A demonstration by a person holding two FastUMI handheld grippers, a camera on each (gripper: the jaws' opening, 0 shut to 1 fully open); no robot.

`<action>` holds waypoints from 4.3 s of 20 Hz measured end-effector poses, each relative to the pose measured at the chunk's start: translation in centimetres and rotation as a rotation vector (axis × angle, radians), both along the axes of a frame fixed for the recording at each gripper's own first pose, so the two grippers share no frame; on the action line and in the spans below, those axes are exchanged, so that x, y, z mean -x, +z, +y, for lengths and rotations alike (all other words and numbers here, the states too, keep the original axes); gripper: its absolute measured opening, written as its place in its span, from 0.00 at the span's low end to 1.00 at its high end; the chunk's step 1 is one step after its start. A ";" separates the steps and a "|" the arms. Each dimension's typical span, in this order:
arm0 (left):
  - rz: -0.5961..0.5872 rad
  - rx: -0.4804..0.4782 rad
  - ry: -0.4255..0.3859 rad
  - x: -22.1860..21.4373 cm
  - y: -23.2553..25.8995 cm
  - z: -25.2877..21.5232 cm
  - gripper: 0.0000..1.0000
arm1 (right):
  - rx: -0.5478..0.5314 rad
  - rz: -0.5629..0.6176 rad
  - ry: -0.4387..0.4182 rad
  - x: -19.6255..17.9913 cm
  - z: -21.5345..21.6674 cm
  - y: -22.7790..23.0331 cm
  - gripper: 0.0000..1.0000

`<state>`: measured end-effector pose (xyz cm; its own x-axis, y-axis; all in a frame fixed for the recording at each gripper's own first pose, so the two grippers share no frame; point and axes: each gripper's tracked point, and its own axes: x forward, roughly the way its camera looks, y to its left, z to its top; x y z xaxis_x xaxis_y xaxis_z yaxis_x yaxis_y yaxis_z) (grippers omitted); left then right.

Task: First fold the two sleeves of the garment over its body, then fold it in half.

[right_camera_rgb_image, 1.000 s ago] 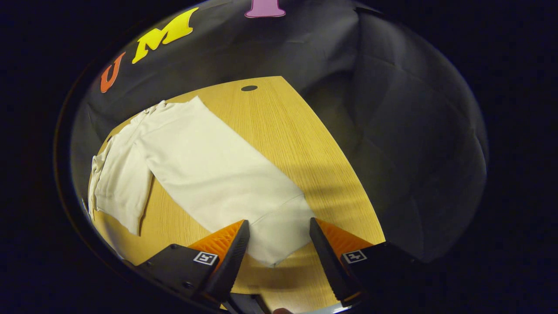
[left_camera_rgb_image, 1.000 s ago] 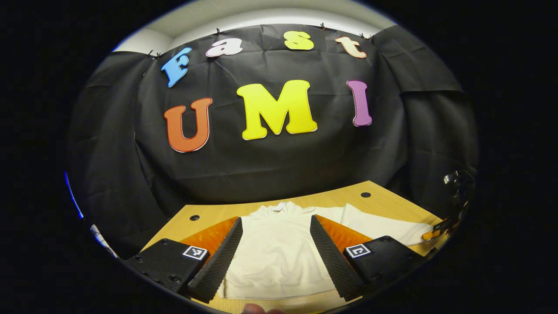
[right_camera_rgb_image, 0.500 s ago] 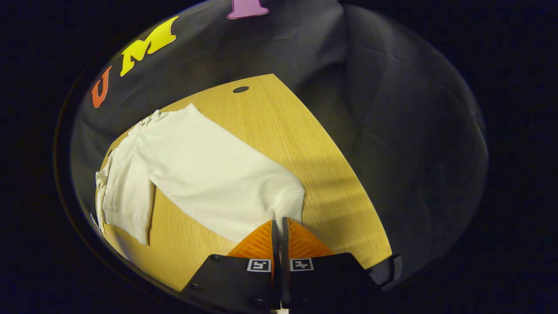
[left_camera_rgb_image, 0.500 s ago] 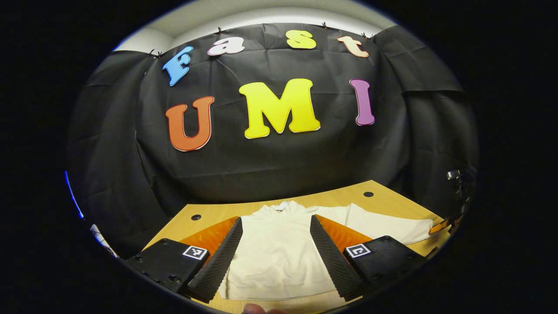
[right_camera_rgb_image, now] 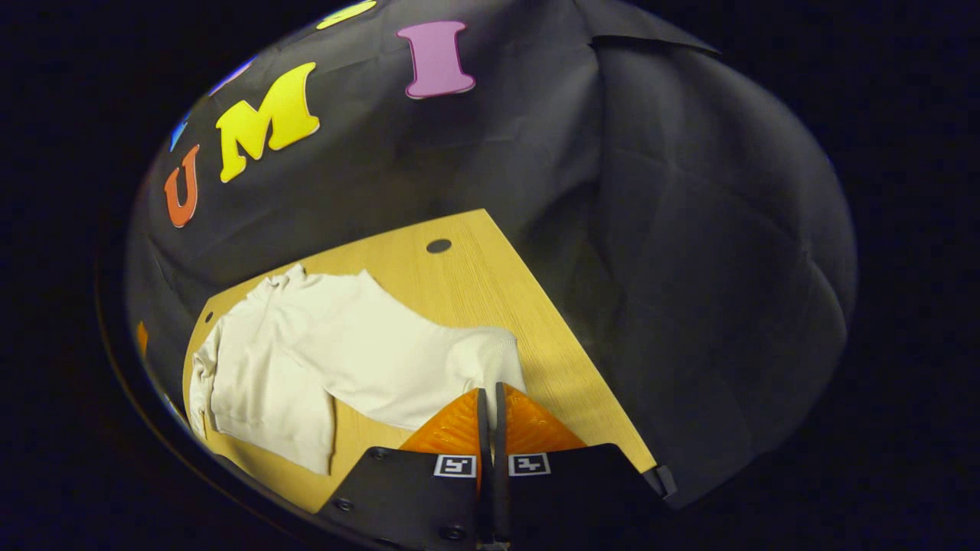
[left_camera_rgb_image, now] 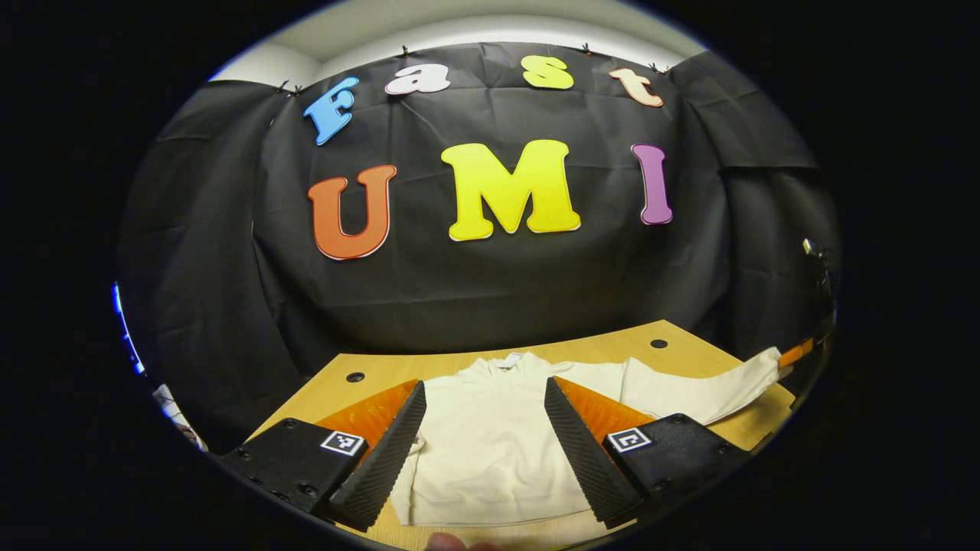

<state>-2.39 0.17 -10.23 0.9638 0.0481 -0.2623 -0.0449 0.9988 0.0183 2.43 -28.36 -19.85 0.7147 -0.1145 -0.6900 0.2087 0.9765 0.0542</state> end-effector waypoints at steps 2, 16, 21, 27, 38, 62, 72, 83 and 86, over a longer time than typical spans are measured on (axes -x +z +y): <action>-0.006 0.013 0.017 0.1 -0.1 0.9 0.99 | 0.007 -0.058 0.033 -2.2 2.0 3.4 0.00; 0.000 0.036 0.214 2.0 -2.0 13.4 0.99 | 0.022 -0.224 0.437 -16.7 28.5 14.5 0.01; 0.009 0.003 0.307 4.4 -2.4 19.2 0.99 | 0.026 -0.188 0.644 -18.6 41.9 10.7 0.01; 0.060 0.007 0.404 7.4 -4.3 24.7 0.99 | 0.090 -0.074 0.901 -19.4 58.0 0.2 0.00; 0.124 -0.001 0.403 9.1 -6.9 27.6 0.99 | 0.006 0.081 0.851 -19.0 71.1 -13.9 0.01; 0.331 -0.079 0.248 18.3 -19.3 28.3 0.99 | -0.094 -0.123 0.786 -3.0 50.8 2.3 0.83; 0.447 0.085 0.210 18.8 -25.7 28.8 0.99 | -0.076 -0.044 0.756 1.2 46.3 1.2 0.82; 0.484 0.222 0.219 17.8 -25.9 27.1 0.22 | -0.046 -0.068 0.784 4.2 44.1 2.6 0.82; 0.511 0.253 0.247 17.8 -25.5 27.1 0.06 | -0.031 -0.061 0.783 5.0 42.7 2.2 0.83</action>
<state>-20.17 27.29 -35.74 0.6817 0.1294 -0.7201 -0.3232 0.9363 -0.1378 -2.56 14.36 -17.66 0.6163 0.4566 -0.6416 -0.5435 0.8362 0.0731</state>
